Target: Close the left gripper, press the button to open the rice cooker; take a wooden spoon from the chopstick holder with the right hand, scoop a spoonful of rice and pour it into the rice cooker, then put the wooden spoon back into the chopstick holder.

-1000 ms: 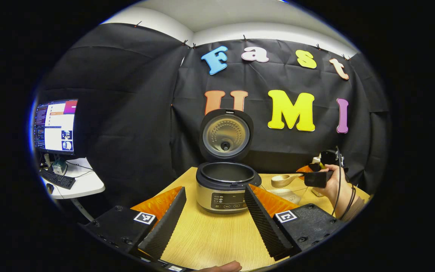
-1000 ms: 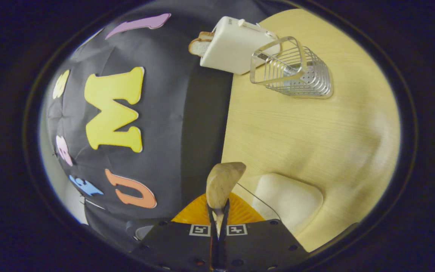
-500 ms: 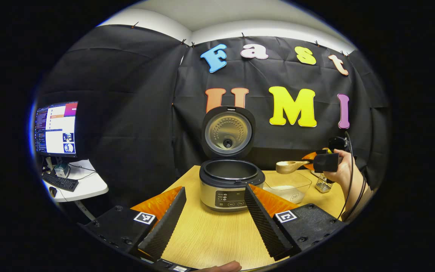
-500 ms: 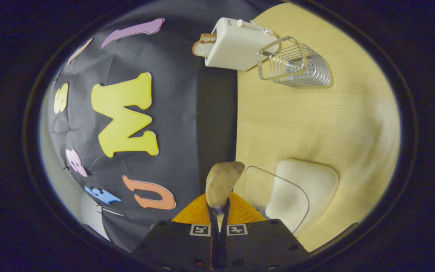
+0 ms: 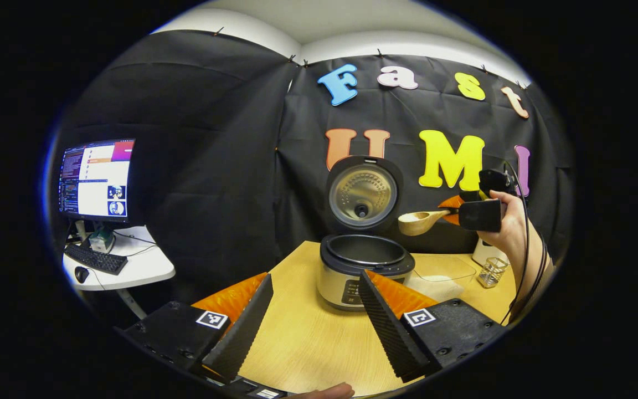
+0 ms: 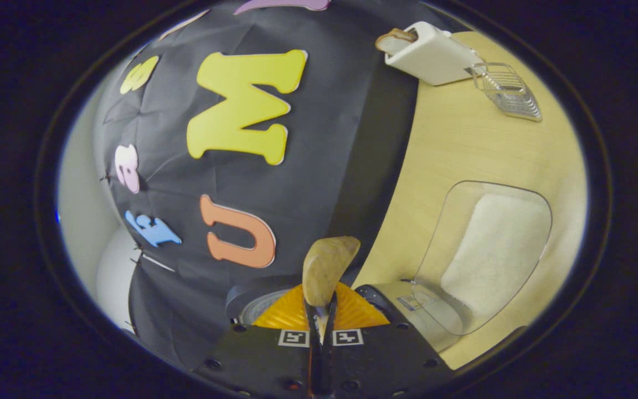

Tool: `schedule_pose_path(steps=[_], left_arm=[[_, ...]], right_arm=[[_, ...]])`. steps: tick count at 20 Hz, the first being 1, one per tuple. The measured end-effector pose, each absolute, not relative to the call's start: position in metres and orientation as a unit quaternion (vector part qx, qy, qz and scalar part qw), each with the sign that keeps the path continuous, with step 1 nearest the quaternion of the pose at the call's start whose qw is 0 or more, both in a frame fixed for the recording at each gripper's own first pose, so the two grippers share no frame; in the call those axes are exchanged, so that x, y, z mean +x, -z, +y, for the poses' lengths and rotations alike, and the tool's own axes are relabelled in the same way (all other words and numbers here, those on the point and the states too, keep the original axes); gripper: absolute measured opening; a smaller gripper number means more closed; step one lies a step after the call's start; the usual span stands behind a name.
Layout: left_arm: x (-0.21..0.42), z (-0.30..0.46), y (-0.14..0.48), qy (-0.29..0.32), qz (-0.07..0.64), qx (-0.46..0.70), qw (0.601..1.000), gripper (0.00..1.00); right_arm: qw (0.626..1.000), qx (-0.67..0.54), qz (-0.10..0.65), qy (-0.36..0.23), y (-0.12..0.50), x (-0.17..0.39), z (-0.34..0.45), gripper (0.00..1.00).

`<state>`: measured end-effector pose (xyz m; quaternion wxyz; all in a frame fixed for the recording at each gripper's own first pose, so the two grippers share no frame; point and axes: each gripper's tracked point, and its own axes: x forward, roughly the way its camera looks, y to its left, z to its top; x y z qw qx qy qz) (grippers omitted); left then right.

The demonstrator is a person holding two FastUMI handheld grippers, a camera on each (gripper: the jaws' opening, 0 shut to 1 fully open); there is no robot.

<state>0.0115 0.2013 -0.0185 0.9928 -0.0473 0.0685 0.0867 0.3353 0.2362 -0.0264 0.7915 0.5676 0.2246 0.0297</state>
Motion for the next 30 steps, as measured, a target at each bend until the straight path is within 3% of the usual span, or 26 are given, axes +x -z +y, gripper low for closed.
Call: schedule_pose_path(steps=[6,15,20,30], left_arm=[[0.014,0.221,0.028,-0.098,0.078,-0.064,0.990,0.99],[0.013,0.232,0.030,-0.108,0.080,-0.076,0.988,1.00],[0.013,0.232,0.029,-0.106,0.079,-0.074,0.988,1.00],[0.012,0.230,0.030,-0.108,0.082,-0.071,0.988,1.00]], right_arm=[[0.861,0.450,0.233,-0.041,0.024,0.347,0.299,0.01],[0.946,0.250,0.205,-0.030,0.019,0.359,0.313,0.00],[0.961,0.183,0.205,-0.028,0.023,0.352,0.317,0.00],[0.978,-0.054,0.168,-0.110,0.030,0.339,0.373,0.01]])
